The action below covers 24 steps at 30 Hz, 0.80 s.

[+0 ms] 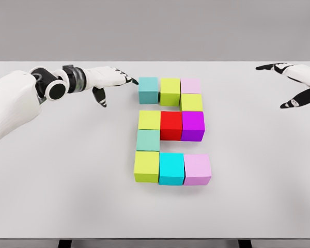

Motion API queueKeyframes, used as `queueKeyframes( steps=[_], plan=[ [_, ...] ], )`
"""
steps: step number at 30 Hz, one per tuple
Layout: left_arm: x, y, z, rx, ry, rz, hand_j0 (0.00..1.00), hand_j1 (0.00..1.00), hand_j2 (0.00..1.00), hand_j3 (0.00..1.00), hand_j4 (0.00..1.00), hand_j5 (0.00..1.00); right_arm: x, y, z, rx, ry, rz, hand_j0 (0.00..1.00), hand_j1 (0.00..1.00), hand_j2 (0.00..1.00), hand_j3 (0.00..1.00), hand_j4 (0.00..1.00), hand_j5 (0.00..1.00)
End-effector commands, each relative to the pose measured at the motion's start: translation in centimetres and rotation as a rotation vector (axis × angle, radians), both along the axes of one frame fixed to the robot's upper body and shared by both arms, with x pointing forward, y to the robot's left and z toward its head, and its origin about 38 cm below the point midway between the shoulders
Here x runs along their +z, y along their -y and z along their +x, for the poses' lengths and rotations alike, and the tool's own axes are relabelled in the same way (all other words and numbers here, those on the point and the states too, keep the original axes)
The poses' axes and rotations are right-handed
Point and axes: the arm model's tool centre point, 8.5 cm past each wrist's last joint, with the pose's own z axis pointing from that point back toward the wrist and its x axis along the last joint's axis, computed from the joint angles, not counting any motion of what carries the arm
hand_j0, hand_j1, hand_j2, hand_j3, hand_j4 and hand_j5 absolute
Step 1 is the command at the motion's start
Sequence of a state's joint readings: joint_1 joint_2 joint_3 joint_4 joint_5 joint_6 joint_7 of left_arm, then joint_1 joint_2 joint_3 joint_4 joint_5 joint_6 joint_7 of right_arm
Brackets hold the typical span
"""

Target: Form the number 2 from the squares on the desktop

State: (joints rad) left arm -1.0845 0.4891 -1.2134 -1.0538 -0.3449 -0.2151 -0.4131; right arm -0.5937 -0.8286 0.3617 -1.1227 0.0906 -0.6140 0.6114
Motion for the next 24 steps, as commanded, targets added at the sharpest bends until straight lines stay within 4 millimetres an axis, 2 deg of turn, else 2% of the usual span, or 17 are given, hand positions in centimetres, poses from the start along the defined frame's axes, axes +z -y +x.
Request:
queueKeyframes(
  steps=[1,3,9,14,17,24],
  plan=[
    [0.1,0.3,0.0,-0.004,0.001,-0.005,1.00,1.00,1.00,1.00,1.00,1.00,0.9,0.8,0.2,-0.035,0.030,0.036,1.00,1.00,1.00,1.00,1.00,1.00],
    [0.1,0.4,-0.1,-0.010,0.001,-0.008,1.00,1.00,1.00,1.00,1.00,1.00,1.6,-0.2,0.4,-0.012,0.057,0.047,1.00,1.00,1.00,1.00,1.00,1.00],
    [0.3,0.4,-0.1,-0.007,0.004,-0.009,1.00,1.00,1.00,1.00,1.00,1.00,1.1,-0.8,0.6,-0.001,0.050,0.058,1.00,1.00,1.00,1.00,1.00,1.00],
    [1.3,-3.7,0.5,0.068,0.024,0.003,1.00,1.00,1.00,1.00,1.00,1.00,0.3,-2.6,0.9,0.029,0.046,0.084,1.00,1.00,1.00,1.00,1.00,1.00],
    [1.4,-4.6,0.6,0.087,0.027,0.009,1.00,1.00,1.00,1.00,1.00,1.00,0.4,-2.8,1.0,0.033,0.048,0.086,1.00,1.00,1.00,1.00,1.00,1.00],
    [1.4,-4.8,0.6,0.093,0.029,0.010,1.00,1.00,1.00,1.00,1.00,1.00,0.3,-2.5,1.0,0.026,0.044,0.081,1.00,1.00,1.00,1.00,1.00,1.00]
  ],
)
